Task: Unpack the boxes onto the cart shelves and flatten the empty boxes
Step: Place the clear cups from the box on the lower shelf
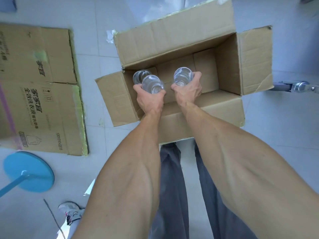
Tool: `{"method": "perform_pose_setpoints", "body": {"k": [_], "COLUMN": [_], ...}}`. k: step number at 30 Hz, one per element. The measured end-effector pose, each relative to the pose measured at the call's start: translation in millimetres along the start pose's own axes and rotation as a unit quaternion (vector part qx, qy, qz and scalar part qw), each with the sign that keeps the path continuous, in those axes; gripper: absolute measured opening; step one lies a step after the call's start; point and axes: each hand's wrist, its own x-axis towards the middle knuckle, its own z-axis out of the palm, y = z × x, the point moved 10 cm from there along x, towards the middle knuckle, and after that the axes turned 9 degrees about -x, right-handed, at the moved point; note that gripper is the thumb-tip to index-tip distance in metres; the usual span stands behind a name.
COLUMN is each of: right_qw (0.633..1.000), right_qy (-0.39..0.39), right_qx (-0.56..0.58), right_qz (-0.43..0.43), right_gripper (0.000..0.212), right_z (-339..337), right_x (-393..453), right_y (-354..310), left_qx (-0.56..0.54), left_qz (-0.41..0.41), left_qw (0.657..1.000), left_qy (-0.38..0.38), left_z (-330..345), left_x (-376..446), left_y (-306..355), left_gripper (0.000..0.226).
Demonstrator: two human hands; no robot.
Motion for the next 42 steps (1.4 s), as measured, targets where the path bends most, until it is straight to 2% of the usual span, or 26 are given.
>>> {"method": "perform_pose_setpoints", "body": {"k": [5,9,12,17,23,29,32,36,38,42], "right_qw": [0.997,0.99,0.982,0.969,0.945,0.883,0.853,0.813,0.791,0.716], "right_qy": [0.011,0.01,0.041,0.106,0.094,0.043,-0.023,-0.094,-0.127,-0.156], "right_qx": [0.077,0.084,0.095,0.171,0.268,0.449,0.511,0.568,0.595,0.679], "right_qz": [-0.006,-0.113,-0.158,-0.141,-0.161,-0.128,-0.105,-0.088,-0.07,-0.039], "right_gripper": [0.058,0.058,0.057,0.058,0.059,0.059,0.054,0.058,0.058,0.054], "right_z": [-49,-107,-159,-240,-333,-402,-424,-459,-473,-512], "right_x": [-31,-54,-71,-100,-118,-128,-130,-128,-127,-127], "right_y": [-22,-68,-97,-127,-143,-98,-65,4,41,123], "left_qx": [-0.066,-0.114,-0.166,-0.183,-0.218,-0.293,-0.3,-0.302,-0.296,-0.279], "left_qz": [0.049,0.117,0.124,0.162,0.149,0.084,0.058,0.03,0.016,-0.007], "left_qw": [0.996,0.981,0.963,0.932,0.899,0.809,0.785,0.752,0.742,0.761], "left_qy": [-0.042,-0.108,-0.171,-0.267,-0.35,-0.503,-0.539,-0.585,-0.601,-0.585], "left_z": [-32,-52,-63,-68,-65,-33,-6,34,53,95], "left_x": [-23,-52,-80,-137,-214,-309,-360,-433,-466,-536], "left_y": [46,103,148,227,293,313,301,273,252,196], "left_gripper": [0.062,0.057,0.056,0.061,0.062,0.058,0.058,0.057,0.056,0.06]}}
